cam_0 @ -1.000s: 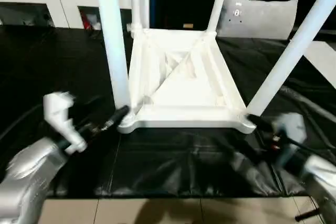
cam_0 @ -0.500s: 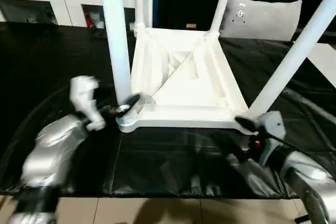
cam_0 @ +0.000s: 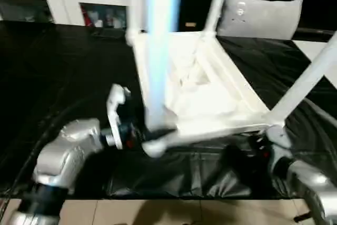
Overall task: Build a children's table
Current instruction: Rotate table base
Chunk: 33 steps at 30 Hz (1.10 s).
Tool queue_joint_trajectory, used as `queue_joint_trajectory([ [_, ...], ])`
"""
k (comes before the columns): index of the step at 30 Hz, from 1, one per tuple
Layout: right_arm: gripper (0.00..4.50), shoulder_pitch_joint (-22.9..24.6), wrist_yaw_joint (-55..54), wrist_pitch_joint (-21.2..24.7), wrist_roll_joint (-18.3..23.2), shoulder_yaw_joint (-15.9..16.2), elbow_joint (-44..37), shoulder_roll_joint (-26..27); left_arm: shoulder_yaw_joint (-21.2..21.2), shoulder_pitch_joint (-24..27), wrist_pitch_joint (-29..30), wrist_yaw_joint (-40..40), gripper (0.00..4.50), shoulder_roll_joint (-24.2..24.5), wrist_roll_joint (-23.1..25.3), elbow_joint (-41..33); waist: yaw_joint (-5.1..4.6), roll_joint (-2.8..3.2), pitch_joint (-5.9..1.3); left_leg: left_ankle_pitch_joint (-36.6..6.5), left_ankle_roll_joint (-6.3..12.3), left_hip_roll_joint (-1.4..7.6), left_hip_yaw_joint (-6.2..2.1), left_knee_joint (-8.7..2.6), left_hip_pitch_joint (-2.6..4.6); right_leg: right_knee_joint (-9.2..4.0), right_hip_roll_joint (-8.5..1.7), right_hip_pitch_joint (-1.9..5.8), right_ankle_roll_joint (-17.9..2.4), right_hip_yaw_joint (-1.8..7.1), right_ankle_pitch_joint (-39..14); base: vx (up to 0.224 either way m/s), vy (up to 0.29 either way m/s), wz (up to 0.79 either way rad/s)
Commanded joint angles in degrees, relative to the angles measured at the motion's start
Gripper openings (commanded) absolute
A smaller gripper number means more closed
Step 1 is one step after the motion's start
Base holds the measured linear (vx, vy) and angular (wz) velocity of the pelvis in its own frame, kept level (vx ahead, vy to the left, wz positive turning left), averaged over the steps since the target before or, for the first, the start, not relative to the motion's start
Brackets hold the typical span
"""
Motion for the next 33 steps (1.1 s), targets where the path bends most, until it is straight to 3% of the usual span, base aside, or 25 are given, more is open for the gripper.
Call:
queue_joint_trajectory([
  [1, 4.50, -2.3, 0.0, -2.1, -1.4, -0.3, 4.6, 0.6, -2.2, -0.6, 2.6, -0.7, 4.40, -1.0, -3.1, -5.1, -0.07, 0.08, -2.76, -3.1, 2.82, 3.08, 0.07, -4.76, -0.74, -3.64, -4.11, 3.04, -15.5, 2.06, -8.4, 0.000, 0.000, 0.00],
  [2, 4.50, -2.9, 0.1, -2.5, -1.4, -0.3, 5.2, 0.8, -2.4, -0.7, 2.9, -0.7, 4.40, -1.1, -3.4, -5.5, -0.11, -0.12, -2.73, -3.1, 2.80, 2.95, 0.03, -4.77, -1.09, -3.66, -4.13, 3.31, -15.2, 2.10, -9.0, 0.000, 0.000, 0.00],
  [6, 4.50, -6.9, 1.2, -5.2, -2.2, 1.5, 8.1, 2.7, -4.2, -1.3, 5.5, -1.2, 4.40, -2.3, -5.5, -8.3, -0.39, -0.32, -2.99, -1.8, 2.83, 2.83, 0.09, -4.62, -1.29, -3.49, -3.96, 3.45, -14.6, 2.02, -8.3, 0.000, 0.000, 0.00],
  [7, 4.50, -8.0, 2.1, -5.4, -2.3, 2.4, 7.9, 3.4, -5.0, -1.5, 6.0, -1.5, 4.40, -2.6, -5.7, -9.0, -0.51, -0.77, -2.97, -1.7, 3.05, 2.80, 0.12, -4.59, -1.44, -3.50, -3.92, 3.49, -14.3, 2.03, -8.7, 0.000, 0.000, 0.00],
  [14, 4.50, -13.8, 4.3, -6.9, -4.7, 6.5, 8.6, 5.9, -7.1, -3.1, 7.7, -1.4, 4.40, -4.4, -5.6, -9.9, -1.60, -0.79, -3.01, -2.1, 2.78, 2.82, 0.22, -4.39, -1.42, -3.54, -3.73, 3.15, -14.3, 2.05, -10.0, 0.000, 0.000, 0.00],
  [15, 4.50, -15.8, 4.5, -7.3, -5.4, 7.1, 9.9, 6.7, -7.6, -4.0, 7.2, -1.0, 4.40, -5.4, -4.8, -9.0, -1.62, -0.53, -2.98, -2.1, 2.70, 2.85, 0.20, -4.41, -1.41, -3.46, -3.73, 3.12, -14.5, 2.07, -9.8, 0.000, 0.000, 0.00],
  [16, 4.50, -16.4, 4.5, -7.4, -5.6, 7.2, 10.3, 7.0, -7.6, -4.3, 7.0, -0.8, 4.40, -5.8, -4.5, -8.6, -1.75, -0.70, -3.04, -1.9, 2.72, 2.83, 0.29, -4.32, -1.41, -3.48, -3.71, 3.12, -14.9, 2.09, -9.3, 0.000, 0.000, 0.00],
  [22, 4.50, -20.0, 5.5, -7.9, -6.8, 9.0, 12.1, 9.8, -8.3, -6.5, 5.3, 0.4, 4.40, -7.9, -2.5, -6.0, -1.60, -0.38, -3.24, 0.3, 3.13, 3.01, 0.40, -4.25, -1.13, -2.89, -3.56, 3.18, -16.6, 2.05, -3.4, 0.000, 0.000, 0.00],
  [25, 4.50, -21.5, 5.6, -8.6, -7.8, 10.0, 13.7, 11.1, -8.3, -7.8, 4.2, 1.7, 4.40, -9.6, -1.1, -4.3, -1.28, -0.34, -3.21, -0.1, 3.11, 3.03, 0.54, -4.24, -0.89, -2.96, -3.63, 3.13, -17.0, 2.07, -3.5, 0.000, 0.000, 0.00],
  [27, 4.50, -22.2, 5.2, -9.3, -8.4, 10.2, 14.9, 11.6, -8.7, -8.3, 2.9, 2.6, 4.40, -10.2, 0.5, -3.3, -1.17, -0.38, -3.16, -0.8, 2.78, 3.16, 0.48, -4.31, -0.97, -3.00, -3.72, 3.18, -16.8, 2.11, -4.4, 0.000, 0.000, 0.00],
  [29, 4.50, -23.0, 2.5, -9.5, -9.4, 9.4, 16.1, 12.2, -8.8, -11.0, -3.6, 11.0, 4.40, -13.0, 8.9, 3.9, -1.03, -0.39, -3.12, -1.3, 2.64, 3.13, 0.60, -4.27, -0.73, -3.25, -3.54, 3.03, -16.3, 2.13, -5.1, 0.000, 0.000, 0.00],
  [32, 4.50, -22.8, 2.1, -9.2, -8.4, 7.5, 16.3, 12.2, -7.4, -13.3, -7.5, 17.2, 4.40, -14.9, 13.2, 9.7, -0.60, -0.55, -3.23, -1.8, 2.29, 2.99, 0.49, -4.27, -0.79, -3.50, -3.60, 3.35, -14.7, 2.18, -6.6, 0.000, 0.000, 0.00],
  [33, 4.50, -22.4, 2.1, -8.8, -8.0, 7.1, 15.8, 12.2, -6.9, -13.5, -8.3, 17.1, 4.40, -15.5, 12.9, 10.1, -0.50, 0.09, -3.23, -1.5, 1.92, 2.98, 0.35, -4.32, -1.06, -3.29, -3.77, 3.47, -14.6, 2.24, -6.4, 0.000, 0.000, 0.00],
])
